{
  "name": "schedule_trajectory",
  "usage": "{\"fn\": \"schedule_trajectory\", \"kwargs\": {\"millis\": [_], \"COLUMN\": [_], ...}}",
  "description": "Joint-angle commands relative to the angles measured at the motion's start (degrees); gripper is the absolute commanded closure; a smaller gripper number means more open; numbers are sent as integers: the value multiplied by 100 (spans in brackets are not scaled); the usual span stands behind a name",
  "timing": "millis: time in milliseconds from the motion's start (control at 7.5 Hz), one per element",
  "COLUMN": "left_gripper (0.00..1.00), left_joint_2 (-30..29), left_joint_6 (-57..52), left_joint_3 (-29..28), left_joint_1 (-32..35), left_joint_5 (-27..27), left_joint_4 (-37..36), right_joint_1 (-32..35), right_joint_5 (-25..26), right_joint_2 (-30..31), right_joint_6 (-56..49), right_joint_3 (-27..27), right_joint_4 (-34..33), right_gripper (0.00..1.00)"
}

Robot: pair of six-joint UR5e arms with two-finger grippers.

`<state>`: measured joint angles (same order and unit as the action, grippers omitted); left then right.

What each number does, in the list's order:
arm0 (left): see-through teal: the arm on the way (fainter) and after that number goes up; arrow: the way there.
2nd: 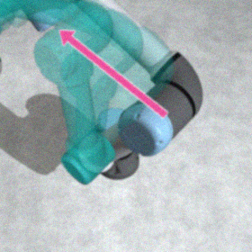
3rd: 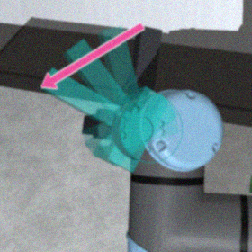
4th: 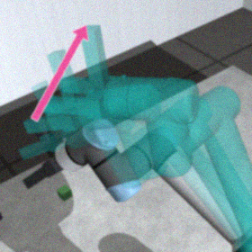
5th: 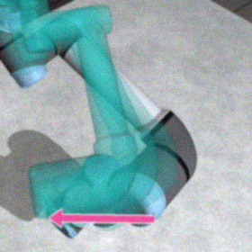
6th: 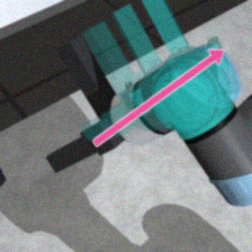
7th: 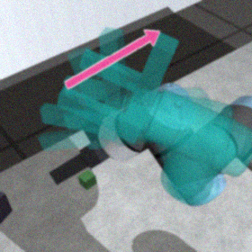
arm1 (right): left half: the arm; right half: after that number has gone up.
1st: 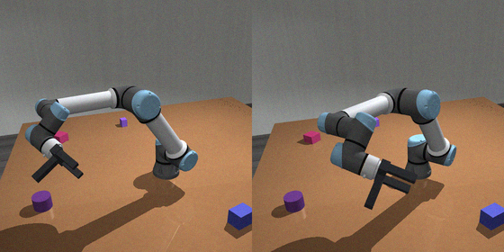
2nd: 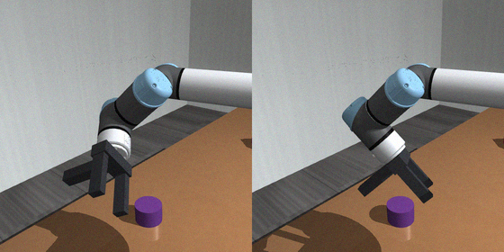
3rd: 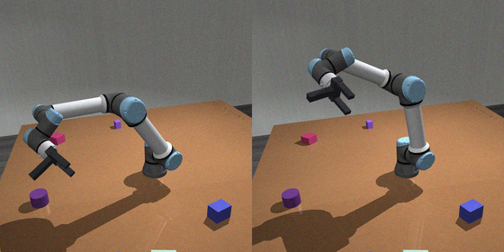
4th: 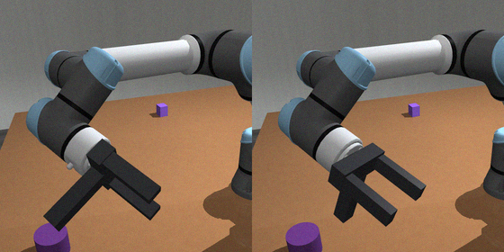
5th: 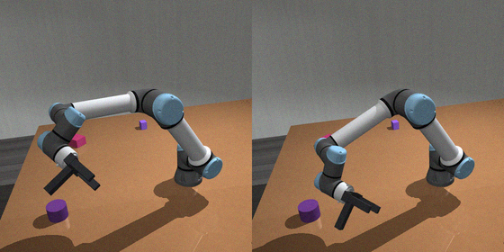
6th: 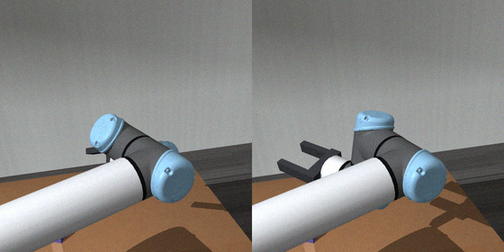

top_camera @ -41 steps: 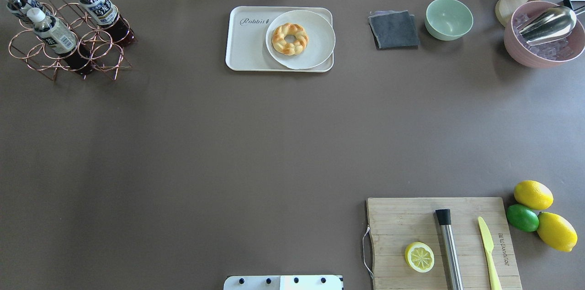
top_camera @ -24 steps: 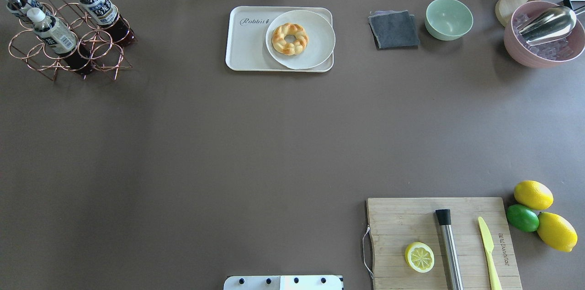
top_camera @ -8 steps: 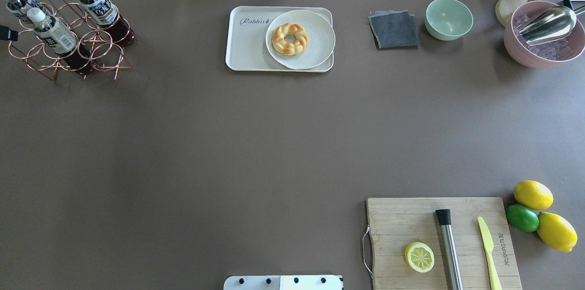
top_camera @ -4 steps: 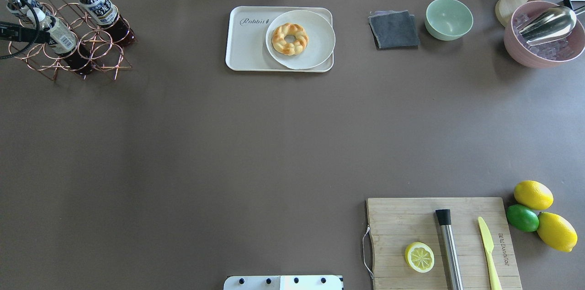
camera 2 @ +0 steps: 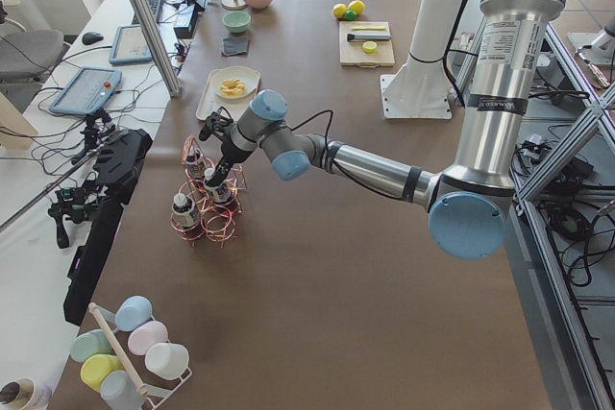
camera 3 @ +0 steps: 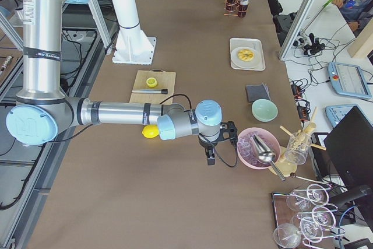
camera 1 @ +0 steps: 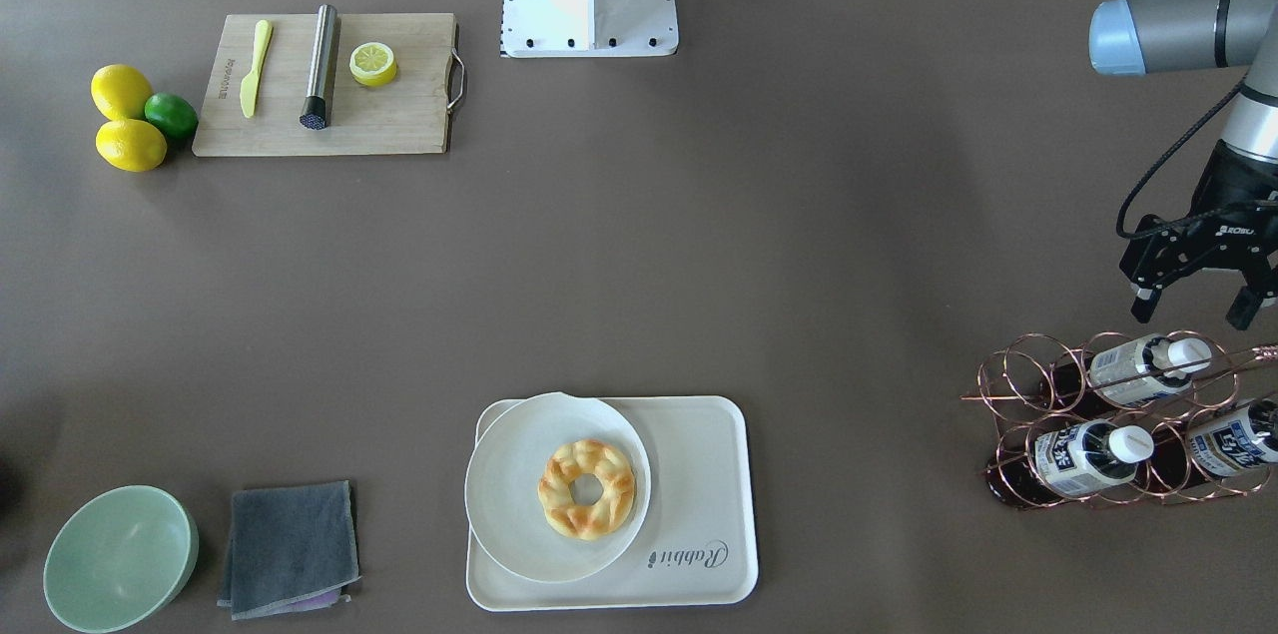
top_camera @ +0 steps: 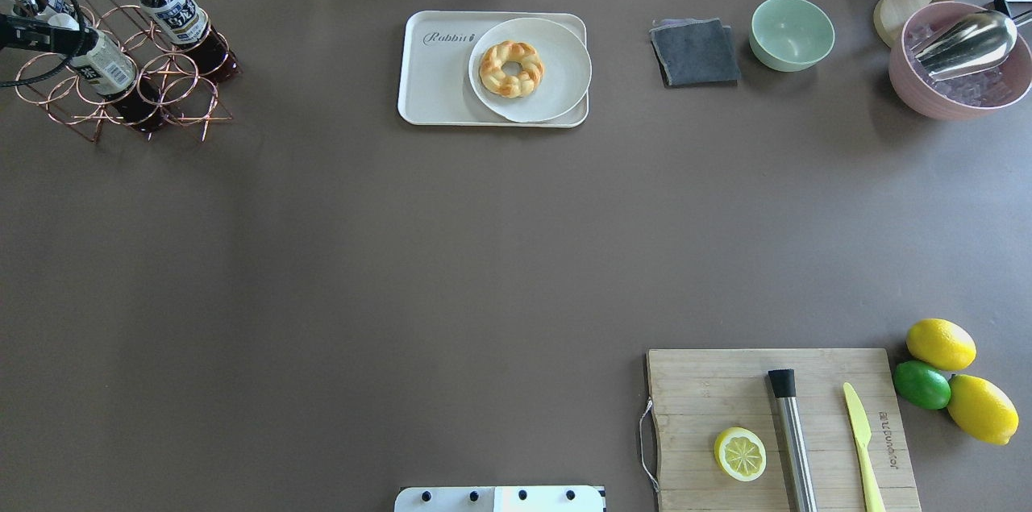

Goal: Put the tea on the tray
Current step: 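Reach the left gripper into the copper rack and grasp a tea bottle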

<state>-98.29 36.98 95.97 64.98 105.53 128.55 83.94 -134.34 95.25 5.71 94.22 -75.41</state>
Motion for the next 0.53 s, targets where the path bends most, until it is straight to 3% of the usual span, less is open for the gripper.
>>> {"fn": "schedule_trajectory", "kwargs": {"millis": [0, 400], "left_gripper": [27, 58], "left_joint_2": [-216, -269], "left_joint_6": [28, -16], "left_joint_3": [-202, -351], "left_joint_1": [6, 6], "left_joint_5": [-15, -15], "left_joint_4": [-5, -5], "right_joint_1": [0, 0], "right_joint_5": [4, 4], "right_joint_2": [20, 20], "right_joint_6": [0, 0], "right_joint_3": [0, 35], "right_joint_4": [61, 79], "right_gripper": [0, 0]}}
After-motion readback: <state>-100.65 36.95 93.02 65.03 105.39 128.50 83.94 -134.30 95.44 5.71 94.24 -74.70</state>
